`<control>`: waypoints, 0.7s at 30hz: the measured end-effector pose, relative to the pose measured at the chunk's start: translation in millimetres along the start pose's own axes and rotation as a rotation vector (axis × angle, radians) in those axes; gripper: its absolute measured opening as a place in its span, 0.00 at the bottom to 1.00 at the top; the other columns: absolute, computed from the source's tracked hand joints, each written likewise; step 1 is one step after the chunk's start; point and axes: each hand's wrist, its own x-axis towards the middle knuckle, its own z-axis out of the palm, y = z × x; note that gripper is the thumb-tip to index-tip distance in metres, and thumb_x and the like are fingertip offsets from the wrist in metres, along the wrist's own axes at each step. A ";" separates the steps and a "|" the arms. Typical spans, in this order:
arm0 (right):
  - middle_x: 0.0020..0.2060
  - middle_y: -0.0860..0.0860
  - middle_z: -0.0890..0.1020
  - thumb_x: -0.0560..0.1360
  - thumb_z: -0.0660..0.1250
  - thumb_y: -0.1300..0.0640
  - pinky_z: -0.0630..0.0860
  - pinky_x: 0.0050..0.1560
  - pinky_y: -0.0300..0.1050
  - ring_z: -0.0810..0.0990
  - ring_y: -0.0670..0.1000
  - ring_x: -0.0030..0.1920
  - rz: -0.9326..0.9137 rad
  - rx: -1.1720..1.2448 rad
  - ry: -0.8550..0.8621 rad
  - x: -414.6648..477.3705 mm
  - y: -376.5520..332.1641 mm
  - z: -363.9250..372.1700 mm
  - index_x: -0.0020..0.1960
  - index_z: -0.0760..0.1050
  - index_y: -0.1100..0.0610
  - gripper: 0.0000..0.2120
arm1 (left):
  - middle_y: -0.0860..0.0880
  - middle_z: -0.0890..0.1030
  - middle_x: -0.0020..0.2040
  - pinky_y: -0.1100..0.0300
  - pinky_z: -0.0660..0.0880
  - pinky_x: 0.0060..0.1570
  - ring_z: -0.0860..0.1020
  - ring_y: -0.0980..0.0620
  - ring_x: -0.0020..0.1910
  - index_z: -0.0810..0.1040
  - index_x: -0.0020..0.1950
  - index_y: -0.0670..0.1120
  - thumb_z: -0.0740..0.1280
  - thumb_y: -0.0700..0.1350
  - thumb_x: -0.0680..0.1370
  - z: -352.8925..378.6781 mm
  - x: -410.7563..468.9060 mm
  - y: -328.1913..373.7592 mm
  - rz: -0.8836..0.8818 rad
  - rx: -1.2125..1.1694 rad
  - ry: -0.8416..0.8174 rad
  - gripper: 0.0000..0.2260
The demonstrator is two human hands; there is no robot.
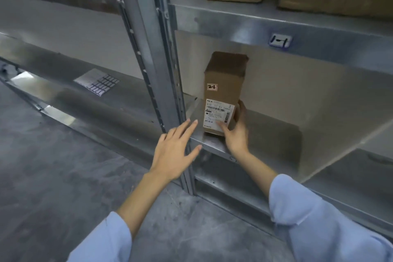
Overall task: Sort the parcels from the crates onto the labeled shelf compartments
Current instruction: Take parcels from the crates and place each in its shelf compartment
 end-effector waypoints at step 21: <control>0.78 0.53 0.59 0.76 0.70 0.44 0.69 0.68 0.56 0.60 0.57 0.76 0.111 -0.568 0.008 -10.4 7.1 -19.9 0.80 0.50 0.47 0.41 | 0.52 0.59 0.79 0.55 0.63 0.65 0.63 0.51 0.74 0.52 0.80 0.55 0.54 0.64 0.80 4.9 17.4 -4.5 0.176 -0.006 -0.129 0.31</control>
